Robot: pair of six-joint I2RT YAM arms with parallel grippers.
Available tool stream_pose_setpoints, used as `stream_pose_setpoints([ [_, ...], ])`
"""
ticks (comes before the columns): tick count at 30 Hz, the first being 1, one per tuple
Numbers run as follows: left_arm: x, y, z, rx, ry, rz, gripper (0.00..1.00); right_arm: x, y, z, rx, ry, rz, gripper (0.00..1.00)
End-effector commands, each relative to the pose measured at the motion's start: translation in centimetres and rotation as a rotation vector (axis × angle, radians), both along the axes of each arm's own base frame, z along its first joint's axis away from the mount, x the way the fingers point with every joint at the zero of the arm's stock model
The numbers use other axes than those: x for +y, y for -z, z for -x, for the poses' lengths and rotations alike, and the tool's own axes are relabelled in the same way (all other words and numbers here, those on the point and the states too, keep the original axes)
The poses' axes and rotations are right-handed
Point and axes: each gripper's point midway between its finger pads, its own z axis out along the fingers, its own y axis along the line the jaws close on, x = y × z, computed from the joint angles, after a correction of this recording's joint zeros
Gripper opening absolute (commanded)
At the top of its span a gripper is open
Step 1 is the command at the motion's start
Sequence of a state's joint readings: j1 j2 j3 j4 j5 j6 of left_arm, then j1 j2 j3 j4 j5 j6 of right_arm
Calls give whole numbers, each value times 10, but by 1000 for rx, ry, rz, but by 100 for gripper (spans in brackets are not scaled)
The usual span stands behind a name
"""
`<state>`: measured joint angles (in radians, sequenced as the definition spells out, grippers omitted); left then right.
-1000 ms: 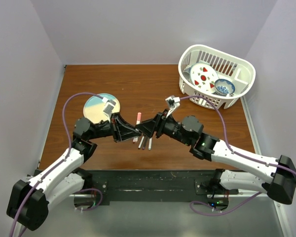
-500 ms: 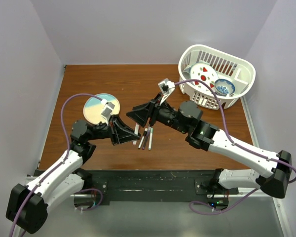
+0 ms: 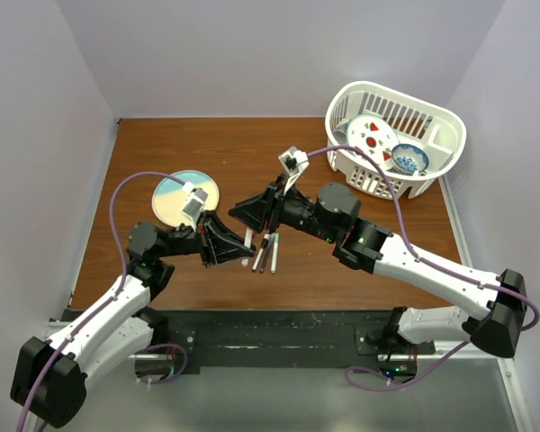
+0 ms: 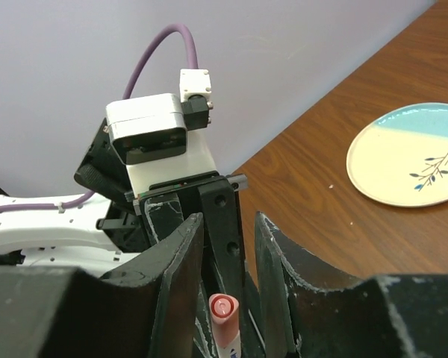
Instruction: Insert the pens into the pen caps
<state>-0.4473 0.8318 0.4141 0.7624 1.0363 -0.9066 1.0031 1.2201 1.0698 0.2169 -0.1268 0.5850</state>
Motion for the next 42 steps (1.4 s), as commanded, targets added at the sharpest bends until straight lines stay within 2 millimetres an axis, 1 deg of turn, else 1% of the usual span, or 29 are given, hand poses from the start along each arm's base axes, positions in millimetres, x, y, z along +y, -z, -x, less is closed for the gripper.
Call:
stream_pose_setpoints([
  [1, 2, -8, 5, -40, 13, 24, 0, -2, -16, 9, -26, -29, -64, 34],
  [4, 1, -8, 5, -39, 12, 24, 0, -2, -14, 10, -20, -36, -65, 26],
  [7, 1, -10, 4, -39, 7, 29, 0, -1, -7, 12, -5, -47, -63, 26],
  [9, 1, -11, 2, -41, 1, 31, 0, 0, 0, 14, 10, -56, -61, 7],
  [10, 1, -13, 0, -46, -7, 35, 0, 1, 4, 16, 12, -68, -57, 2],
  [11, 0, -13, -2, -44, -12, 34, 0, 1, 9, 17, 21, -74, -54, 0],
  [13, -1, -17, -6, -63, -22, 42, 0, 3, 16, 21, 29, -93, -45, 0],
  [15, -2, -21, -9, -76, -31, 48, 0, 4, 32, 25, 47, -112, -23, 0],
  [16, -4, -25, -15, -88, -36, 47, 0, 5, 38, 26, 53, -115, -12, 0],
  [17, -5, -28, -16, -99, -29, 46, 0, 5, 51, 28, 73, -125, 14, 0],
  [19, -8, -36, -19, -125, -8, 43, 0, 5, 65, 33, 100, -147, 38, 0],
  [20, -9, -39, -21, -137, -7, 43, 0, 5, 77, 36, 129, -158, 54, 0],
  [25, -10, -47, -46, -195, -101, 21, 0, -1, 105, 50, 188, -193, 94, 0],
  [26, -10, -46, -50, -193, -115, 13, 0, -2, 117, 52, 213, -196, 113, 0],
  [27, -9, -50, -54, -206, -132, 15, 0, -2, 122, 55, 231, -204, 117, 0],
  [30, -8, -59, -59, -237, -147, 27, 0, 1, 140, 67, 277, -239, 120, 0],
  [32, -8, -61, -65, -243, -158, 21, 0, 1, 149, 76, 288, -256, 131, 0],
  [33, -8, -65, -65, -252, -150, 26, 0, 2, 151, 79, 289, -259, 131, 0],
  [34, -8, -64, -69, -241, -151, 26, 0, 1, 157, 81, 300, -263, 142, 0],
  [35, -8, -69, -68, -258, -149, 39, 0, 1, 158, 85, 297, -271, 135, 0],
  [39, -9, -80, -75, -271, -161, 51, 0, 3, 171, 91, 310, -289, 153, 0],
  [40, -11, -77, -79, -256, -160, 47, 0, 6, 175, 94, 316, -296, 156, 0],
  [42, -12, -81, -82, -257, -158, 52, 0, 10, 182, 98, 327, -308, 169, 0],
])
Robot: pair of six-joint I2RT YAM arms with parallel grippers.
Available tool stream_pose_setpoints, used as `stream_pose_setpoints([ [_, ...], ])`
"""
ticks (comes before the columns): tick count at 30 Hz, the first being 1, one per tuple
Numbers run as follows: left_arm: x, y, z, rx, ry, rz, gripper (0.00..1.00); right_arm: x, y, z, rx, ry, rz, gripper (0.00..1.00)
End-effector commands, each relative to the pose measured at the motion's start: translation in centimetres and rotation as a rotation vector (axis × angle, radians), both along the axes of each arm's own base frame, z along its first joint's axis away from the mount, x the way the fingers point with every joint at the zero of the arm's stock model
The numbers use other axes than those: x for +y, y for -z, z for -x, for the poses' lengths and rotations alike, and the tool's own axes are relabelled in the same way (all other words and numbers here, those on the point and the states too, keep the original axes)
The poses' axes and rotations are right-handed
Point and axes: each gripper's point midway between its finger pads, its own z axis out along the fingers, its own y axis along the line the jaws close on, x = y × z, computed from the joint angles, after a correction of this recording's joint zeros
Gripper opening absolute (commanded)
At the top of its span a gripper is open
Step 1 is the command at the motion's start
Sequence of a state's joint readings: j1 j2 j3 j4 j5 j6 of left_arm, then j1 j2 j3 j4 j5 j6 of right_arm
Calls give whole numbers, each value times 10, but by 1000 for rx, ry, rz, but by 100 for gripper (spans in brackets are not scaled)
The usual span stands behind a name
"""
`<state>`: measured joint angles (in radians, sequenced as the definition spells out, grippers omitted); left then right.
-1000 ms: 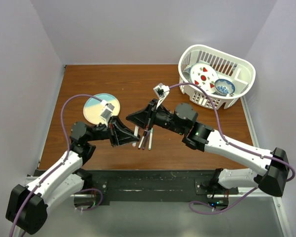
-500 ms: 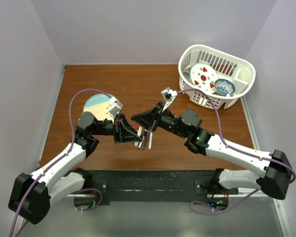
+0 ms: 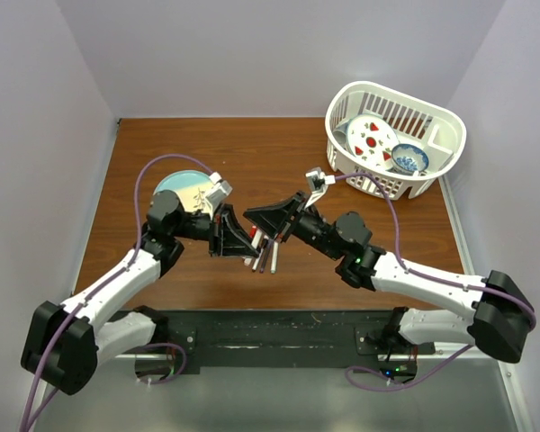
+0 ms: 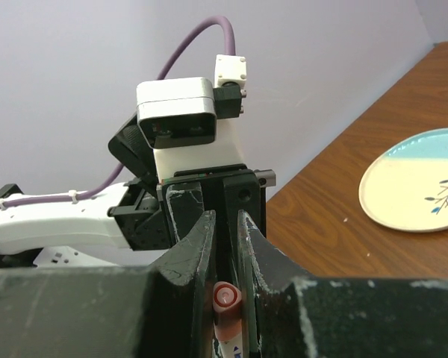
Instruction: Insert the pens into the pen caps
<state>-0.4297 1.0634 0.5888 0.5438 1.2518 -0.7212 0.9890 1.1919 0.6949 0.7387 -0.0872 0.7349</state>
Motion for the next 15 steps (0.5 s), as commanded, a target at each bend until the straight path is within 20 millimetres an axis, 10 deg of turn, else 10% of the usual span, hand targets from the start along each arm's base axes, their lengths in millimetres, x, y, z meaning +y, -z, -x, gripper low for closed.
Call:
stream_pose_setpoints([
  [1, -3, -102, -71, -298, -314, 216, 0, 27, 146, 102, 265, -388, 386, 0],
  [15, 27, -101, -114, -316, -482, 127, 0, 20, 181, 127, 327, -450, 515, 0],
])
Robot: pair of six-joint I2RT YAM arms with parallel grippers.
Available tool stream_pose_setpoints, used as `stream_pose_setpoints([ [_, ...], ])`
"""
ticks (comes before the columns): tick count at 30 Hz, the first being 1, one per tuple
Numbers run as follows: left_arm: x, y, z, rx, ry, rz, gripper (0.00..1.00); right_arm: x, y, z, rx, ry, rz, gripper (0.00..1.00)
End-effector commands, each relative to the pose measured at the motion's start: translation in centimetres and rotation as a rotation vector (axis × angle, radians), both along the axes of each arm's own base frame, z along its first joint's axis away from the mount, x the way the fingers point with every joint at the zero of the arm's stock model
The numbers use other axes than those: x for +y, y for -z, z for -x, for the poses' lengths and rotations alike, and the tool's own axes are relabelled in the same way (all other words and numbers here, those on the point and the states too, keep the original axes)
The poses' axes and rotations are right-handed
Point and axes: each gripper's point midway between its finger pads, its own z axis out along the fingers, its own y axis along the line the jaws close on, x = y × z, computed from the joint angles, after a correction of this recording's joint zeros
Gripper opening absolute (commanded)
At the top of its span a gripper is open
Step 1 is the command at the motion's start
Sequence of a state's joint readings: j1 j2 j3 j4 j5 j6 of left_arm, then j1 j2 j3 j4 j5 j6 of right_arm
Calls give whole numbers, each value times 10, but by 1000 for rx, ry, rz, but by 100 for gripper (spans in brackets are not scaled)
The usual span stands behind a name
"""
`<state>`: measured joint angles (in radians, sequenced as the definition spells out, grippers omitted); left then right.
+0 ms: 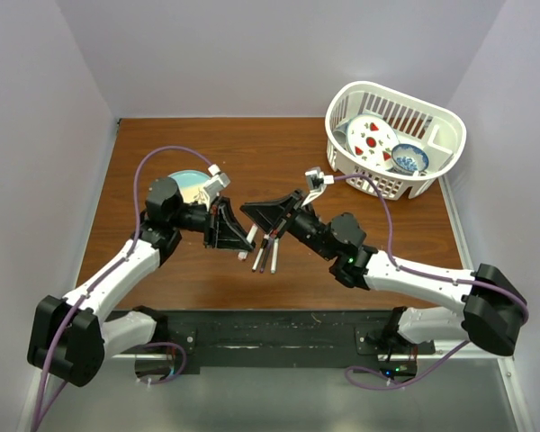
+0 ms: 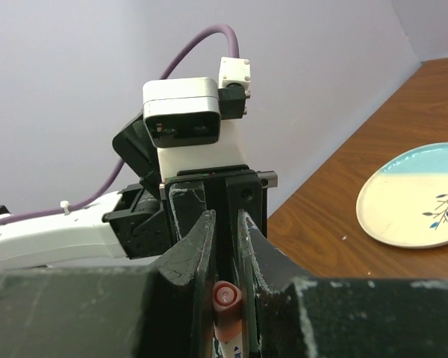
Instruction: Insert the pens into the pen caps
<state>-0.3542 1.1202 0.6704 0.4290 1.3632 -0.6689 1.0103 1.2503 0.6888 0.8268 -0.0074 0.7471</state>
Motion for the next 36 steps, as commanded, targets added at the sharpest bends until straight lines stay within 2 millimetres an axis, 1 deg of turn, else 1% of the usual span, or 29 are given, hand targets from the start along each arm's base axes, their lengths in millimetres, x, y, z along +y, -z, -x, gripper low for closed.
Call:
stream_pose_setpoints([
  [1, 15, -98, -102, -353, -520, 152, 0, 14, 180, 139, 327, -518, 546, 0],
  [2, 15, -99, -104, -352, -524, 149, 0, 15, 182, 139, 333, -518, 549, 0],
  [3, 15, -97, -108, -350, -538, 141, 0, 16, 189, 139, 347, -514, 561, 0],
  [4, 15, -96, -109, -344, -537, 137, 0, 18, 189, 139, 346, -518, 550, 0],
  [7, 12, -95, -109, -303, -498, 133, 0, 24, 189, 153, 332, -589, 534, 0],
  [9, 14, -99, -109, -304, -487, 140, 0, 24, 190, 159, 316, -605, 549, 0],
  [11, 18, -98, -111, -307, -499, 132, 0, 19, 196, 163, 306, -616, 583, 0],
  [12, 21, -98, -114, -314, -513, 129, 0, 17, 199, 163, 309, -600, 596, 0],
  [13, 22, -97, -117, -312, -519, 122, 0, 12, 206, 165, 315, -602, 628, 0],
  [14, 24, -95, -120, -293, -532, 105, 0, 11, 208, 168, 315, -602, 641, 0],
  [15, 24, -92, -127, -292, -549, 90, 0, 10, 213, 166, 321, -584, 655, 0],
  [17, 25, -93, -130, -297, -559, 92, 0, 15, 217, 173, 333, -596, 658, 0],
  [19, 24, -95, -131, -295, -557, 103, 0, 23, 212, 179, 332, -609, 629, 0],
  [20, 24, -93, -132, -290, -556, 100, 0, 24, 210, 179, 328, -605, 622, 0],
  [22, 24, -90, -132, -276, -563, 102, 0, 24, 205, 170, 328, -549, 606, 0],
  [23, 24, -85, -131, -260, -560, 98, 0, 25, 199, 165, 322, -523, 595, 0],
  [24, 22, -81, -127, -238, -530, 93, 0, 25, 184, 158, 306, -492, 570, 0],
  [25, 21, -76, -125, -221, -515, 87, 0, 26, 175, 143, 295, -420, 574, 0],
  [26, 20, -71, -123, -201, -503, 76, 0, 26, 164, 133, 277, -383, 570, 0],
  [27, 20, -66, -119, -202, -485, 63, 0, 24, 145, 121, 256, -324, 550, 0],
  [28, 21, -55, -116, -176, -483, 42, 0, 22, 128, 99, 241, -229, 551, 0],
  [29, 23, -55, -112, -194, -489, 42, 0, 19, 114, 87, 229, -179, 533, 4],
  [30, 24, -52, -109, -192, -491, 35, 0, 15, 86, 70, 216, -119, 487, 10],
  [31, 25, -44, -106, -182, -494, 25, 0, 8, 72, 52, 206, -32, 460, 19],
  [32, 26, -46, -102, -200, -498, 25, 0, 3, 60, 42, 200, 11, 435, 25],
  [33, 27, -40, -99, -182, -499, 9, 0, -6, 35, 28, 177, 60, 387, 36],
  [34, 28, -35, -98, -172, -503, -5, 0, -13, 23, 20, 168, 92, 363, 40],
  [35, 31, -33, -98, -192, -522, -18, 0, -19, 12, 15, 157, 119, 342, 43],
  [36, 32, -25, -97, -164, -527, -46, 0, -26, 0, 9, 132, 149, 327, 48],
])
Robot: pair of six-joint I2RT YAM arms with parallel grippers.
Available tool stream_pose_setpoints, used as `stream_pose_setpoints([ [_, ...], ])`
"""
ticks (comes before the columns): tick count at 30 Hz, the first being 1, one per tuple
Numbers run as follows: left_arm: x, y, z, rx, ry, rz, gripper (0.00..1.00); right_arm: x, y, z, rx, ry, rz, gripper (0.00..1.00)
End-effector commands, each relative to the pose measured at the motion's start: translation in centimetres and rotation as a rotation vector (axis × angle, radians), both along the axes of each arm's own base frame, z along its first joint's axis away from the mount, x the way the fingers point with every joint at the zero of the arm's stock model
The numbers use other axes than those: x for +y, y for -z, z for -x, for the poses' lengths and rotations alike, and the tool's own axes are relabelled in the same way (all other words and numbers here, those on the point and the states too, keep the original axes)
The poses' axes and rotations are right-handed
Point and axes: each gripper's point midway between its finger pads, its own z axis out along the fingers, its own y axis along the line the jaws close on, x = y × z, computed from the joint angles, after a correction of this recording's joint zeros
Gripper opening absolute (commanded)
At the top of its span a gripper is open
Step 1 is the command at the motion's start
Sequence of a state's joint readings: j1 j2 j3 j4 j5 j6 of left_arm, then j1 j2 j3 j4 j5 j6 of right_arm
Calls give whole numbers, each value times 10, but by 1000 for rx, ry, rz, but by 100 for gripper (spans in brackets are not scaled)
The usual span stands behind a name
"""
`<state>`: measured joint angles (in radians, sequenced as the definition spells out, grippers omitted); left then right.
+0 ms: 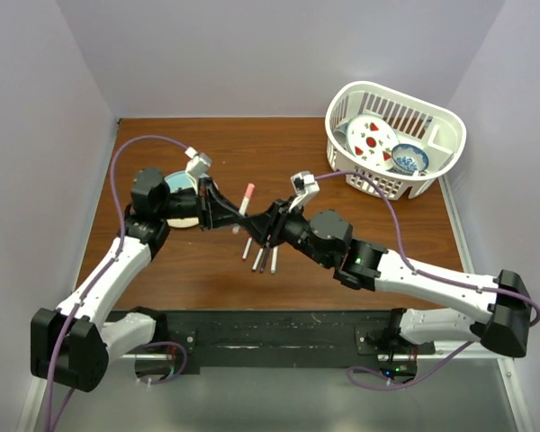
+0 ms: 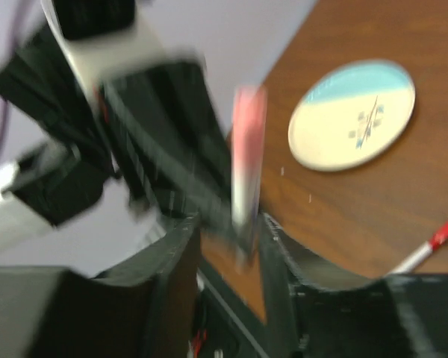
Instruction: Insert the pens into the pen caps
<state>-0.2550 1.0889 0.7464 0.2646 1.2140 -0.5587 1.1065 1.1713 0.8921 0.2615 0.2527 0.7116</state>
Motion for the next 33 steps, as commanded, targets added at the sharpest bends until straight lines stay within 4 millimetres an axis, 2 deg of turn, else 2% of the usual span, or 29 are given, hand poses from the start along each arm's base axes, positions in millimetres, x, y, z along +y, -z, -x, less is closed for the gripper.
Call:
stream_pose_setpoints([
  [1, 17, -8, -48, -103, -288, -42, 0, -26, -24, 12, -14, -3, 51, 50],
  [5, 29, 7, -55, -76, -391, -116, 0, -51, -33, 11, -43, 55, 58, 61],
  [6, 32, 16, -56, -33, -423, -146, 0, -53, -25, 13, -38, 53, 71, 63],
  [7, 37, 29, -56, 18, -452, -181, 0, -57, -17, 15, -27, 52, 92, 68],
  [8, 43, 40, -62, 49, -510, -216, 0, -63, -17, 18, -26, 52, 86, 71],
  [9, 47, 53, -62, 94, -535, -245, 0, -67, -4, 20, -12, 55, 106, 73],
  [11, 60, 89, -70, 170, -625, -332, 0, -76, 0, 24, -9, 57, 99, 77],
  [13, 71, 122, -70, 249, -675, -428, 0, -80, 15, 26, 4, 58, 114, 78],
  [14, 74, 143, -70, 289, -674, -486, 0, -84, 14, 27, 1, 63, 107, 79],
  [17, 66, 180, -61, 383, -642, -583, 0, -91, 23, 27, -3, 77, 148, 79],
  [19, 61, 192, -59, 406, -653, -607, 0, -97, 28, 25, -2, 95, 191, 79],
  [22, 51, 209, -59, 434, -644, -656, 0, -103, 23, 26, -19, 99, 197, 79],
  [23, 55, 224, -59, 465, -654, -706, 0, -104, 21, 27, -25, 99, 196, 79],
  [26, 56, 244, -56, 532, -663, -749, 0, -111, 17, 29, -40, 105, 183, 79],
  [29, 50, 257, -51, 566, -643, -755, 0, -118, 15, 29, -48, 122, 186, 79],
  [30, 49, 260, -51, 573, -643, -760, 3, -120, 16, 29, -49, 126, 186, 79],
  [33, 49, 263, -49, 582, -642, -766, 24, -121, 14, 29, -55, 126, 182, 80],
])
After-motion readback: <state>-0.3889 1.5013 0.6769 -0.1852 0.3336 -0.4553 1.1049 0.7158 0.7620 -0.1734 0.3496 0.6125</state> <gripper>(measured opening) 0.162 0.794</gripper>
